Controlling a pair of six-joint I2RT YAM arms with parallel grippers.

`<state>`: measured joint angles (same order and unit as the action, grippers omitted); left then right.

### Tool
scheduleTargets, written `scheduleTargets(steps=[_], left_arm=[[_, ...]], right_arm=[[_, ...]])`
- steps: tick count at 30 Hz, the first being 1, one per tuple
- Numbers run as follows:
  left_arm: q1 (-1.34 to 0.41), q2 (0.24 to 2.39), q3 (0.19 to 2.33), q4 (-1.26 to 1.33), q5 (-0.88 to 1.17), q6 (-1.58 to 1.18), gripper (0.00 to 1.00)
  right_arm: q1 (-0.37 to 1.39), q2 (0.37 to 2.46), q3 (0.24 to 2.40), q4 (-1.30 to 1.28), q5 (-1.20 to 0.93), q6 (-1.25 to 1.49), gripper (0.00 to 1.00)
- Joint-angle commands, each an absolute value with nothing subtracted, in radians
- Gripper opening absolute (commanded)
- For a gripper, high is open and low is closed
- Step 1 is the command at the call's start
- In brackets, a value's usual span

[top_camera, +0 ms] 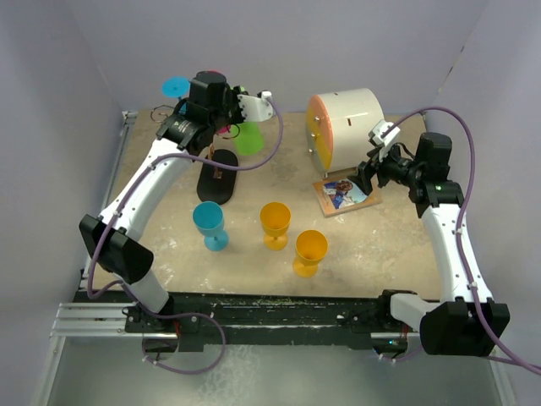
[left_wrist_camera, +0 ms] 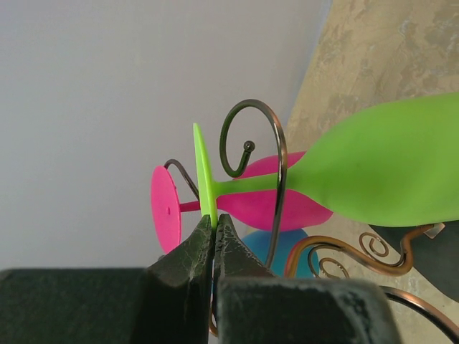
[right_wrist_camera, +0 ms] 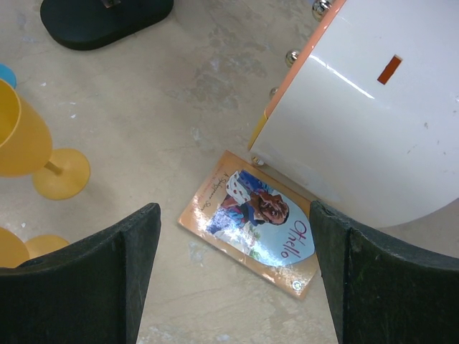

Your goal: Place the wine glass upside down on the wine glass rack

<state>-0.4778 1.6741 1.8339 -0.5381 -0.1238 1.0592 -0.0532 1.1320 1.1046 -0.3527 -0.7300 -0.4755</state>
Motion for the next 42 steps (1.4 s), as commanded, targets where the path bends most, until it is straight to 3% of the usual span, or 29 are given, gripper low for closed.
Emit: scheduleTargets(steps=[1,42], left_arm=[[-0.471,1.605,1.822,-0.53,-0.067,1.094,0.0],[-0.487,1.648,1.882,-0.573,0.067,1.15,0.0]], right_arm=[[-0.06,1.12,1.103,-0.321,-0.767,-0.484,0.87],[-0.063,1.14,1.1,-0.318,-0.765,-0.486,0.87]])
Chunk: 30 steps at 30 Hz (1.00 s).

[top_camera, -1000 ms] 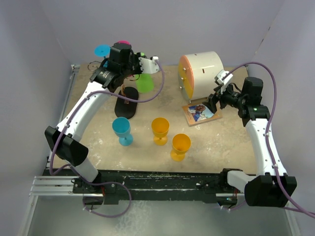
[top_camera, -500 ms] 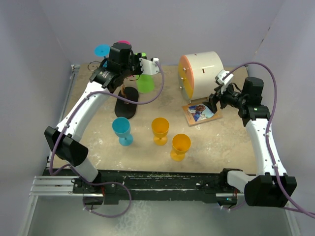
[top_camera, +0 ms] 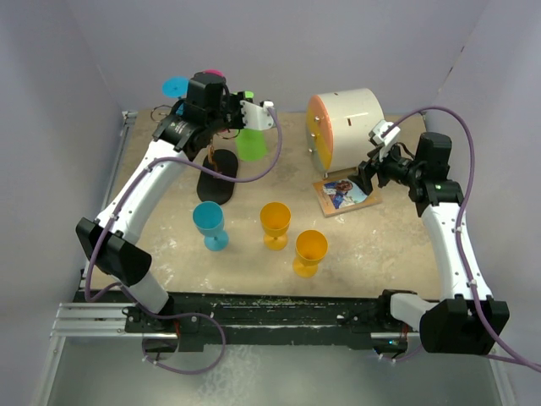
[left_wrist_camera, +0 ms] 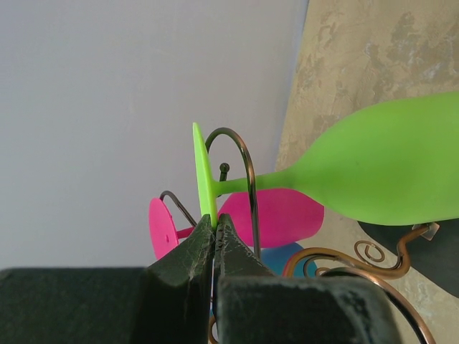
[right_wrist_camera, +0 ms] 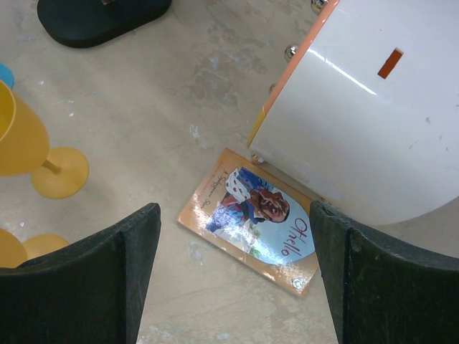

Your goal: Place the wine glass upside down on the wine glass rack

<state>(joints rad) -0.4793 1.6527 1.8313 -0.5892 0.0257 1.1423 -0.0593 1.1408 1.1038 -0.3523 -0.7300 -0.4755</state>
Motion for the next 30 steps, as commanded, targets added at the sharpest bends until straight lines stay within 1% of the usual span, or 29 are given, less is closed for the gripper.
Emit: scheduleTargets(steps=[1,18,30], left_arm=[[-0.488,1.65,1.883,-0.571,0.068,1.151,0.0],[-0.497,1.678,1.895,-0.531,0.064,1.165,0.0],[-0.498,1.696,1.894,-0.482,0.017,1.15,0.0]], right_arm=[[-0.063,1.138,1.1,-0.318,-0.763,-0.487,0.87],[-0.063,1.134,1.097,-0.316,-0.758,-0.489,0.87],[-0.064,1.135,1.095,-0.317,-0.755,-0.491,0.87]])
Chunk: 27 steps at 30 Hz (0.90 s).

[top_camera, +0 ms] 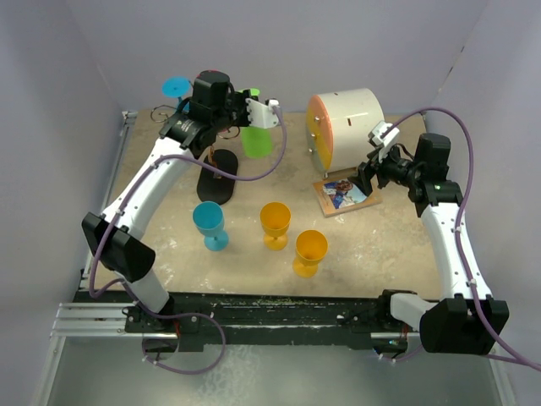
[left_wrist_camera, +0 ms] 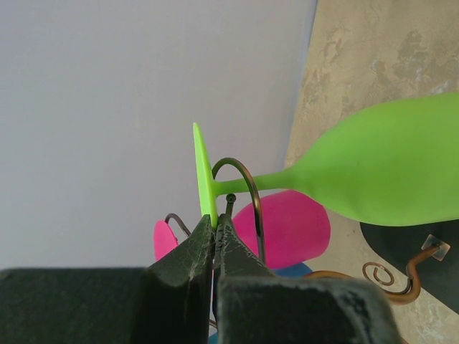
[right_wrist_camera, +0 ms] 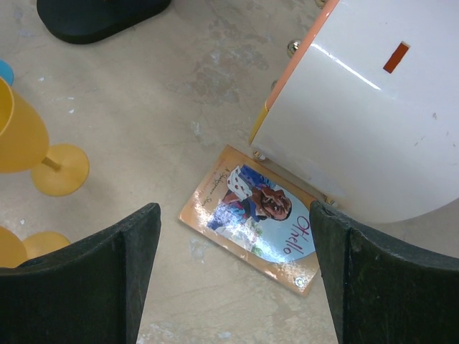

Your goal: Place the wine glass upside down on the wine glass rack

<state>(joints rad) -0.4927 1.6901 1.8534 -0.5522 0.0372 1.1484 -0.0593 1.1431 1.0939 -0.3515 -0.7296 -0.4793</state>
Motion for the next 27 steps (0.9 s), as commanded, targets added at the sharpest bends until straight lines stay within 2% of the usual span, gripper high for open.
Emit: scheduleTargets(steps=[1,27], left_arm=[[-0.497,1.699,1.894,-0.476,0.008,1.147,0.0],[-0.482,1.697,1.92,-0.575,-0.077,1.142,0.04]], right_arm=[[-0.064,1.136,1.095,-0.318,-0.755,-0.491,0.87],[-0.064,1.138,1.095,-0.318,-0.755,-0.494,0.87]])
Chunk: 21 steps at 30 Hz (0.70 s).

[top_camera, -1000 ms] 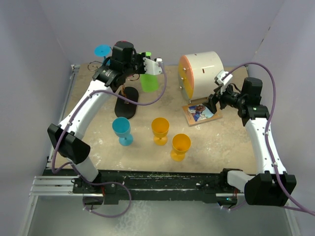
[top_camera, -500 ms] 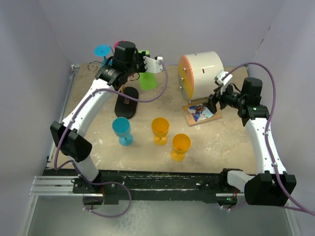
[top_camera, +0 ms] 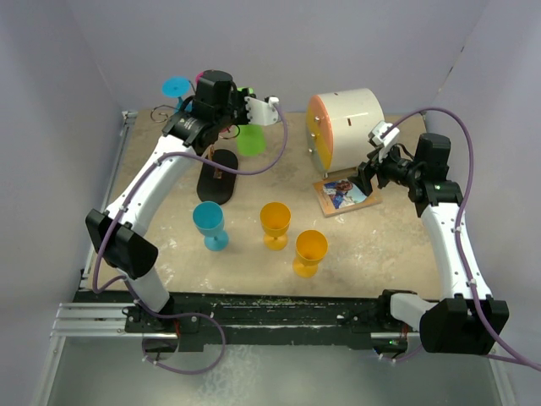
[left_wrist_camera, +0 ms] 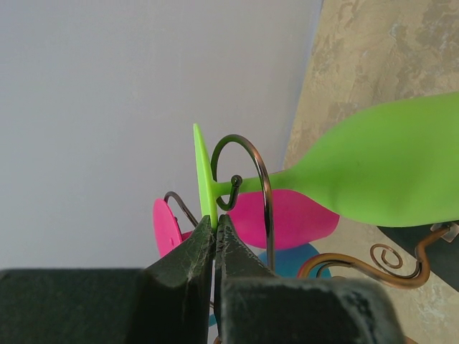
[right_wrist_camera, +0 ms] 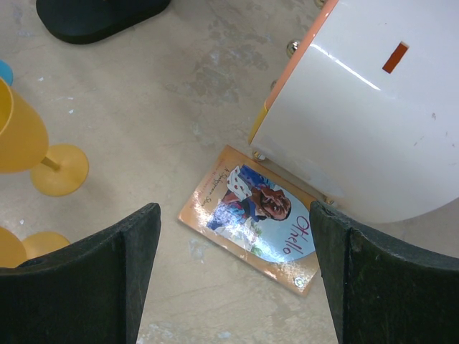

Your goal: Place the wine glass upside down on the wine glass rack

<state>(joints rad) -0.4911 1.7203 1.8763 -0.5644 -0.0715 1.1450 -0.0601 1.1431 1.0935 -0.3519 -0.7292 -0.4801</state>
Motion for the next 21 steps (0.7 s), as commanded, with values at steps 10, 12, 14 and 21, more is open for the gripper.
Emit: scheduleTargets(steps=[10,12,14,21], left_arm=[[-0.481,1.697,1.918,-0.604,-0.073,1.136,0.11],[-0.482,1.695,1.917,-0.611,-0.067,1.135,0.13],[-0.482,1.695,1.916,-0.615,-0.066,1.135,0.14],[-0.482,1.688,1.915,-0.625,-0.066,1.134,0.19]], right_arm=[[-0.064,1.143,1.094,-0.318,-0.749,-0.495,0.87],[-0.064,1.143,1.094,-0.318,-0.748,-0.495,0.87],[-0.064,1.143,1.094,-0.317,-0.748,-0.495,0.87],[-0.064,1.141,1.094,-0.318,-0.748,-0.498,0.87]])
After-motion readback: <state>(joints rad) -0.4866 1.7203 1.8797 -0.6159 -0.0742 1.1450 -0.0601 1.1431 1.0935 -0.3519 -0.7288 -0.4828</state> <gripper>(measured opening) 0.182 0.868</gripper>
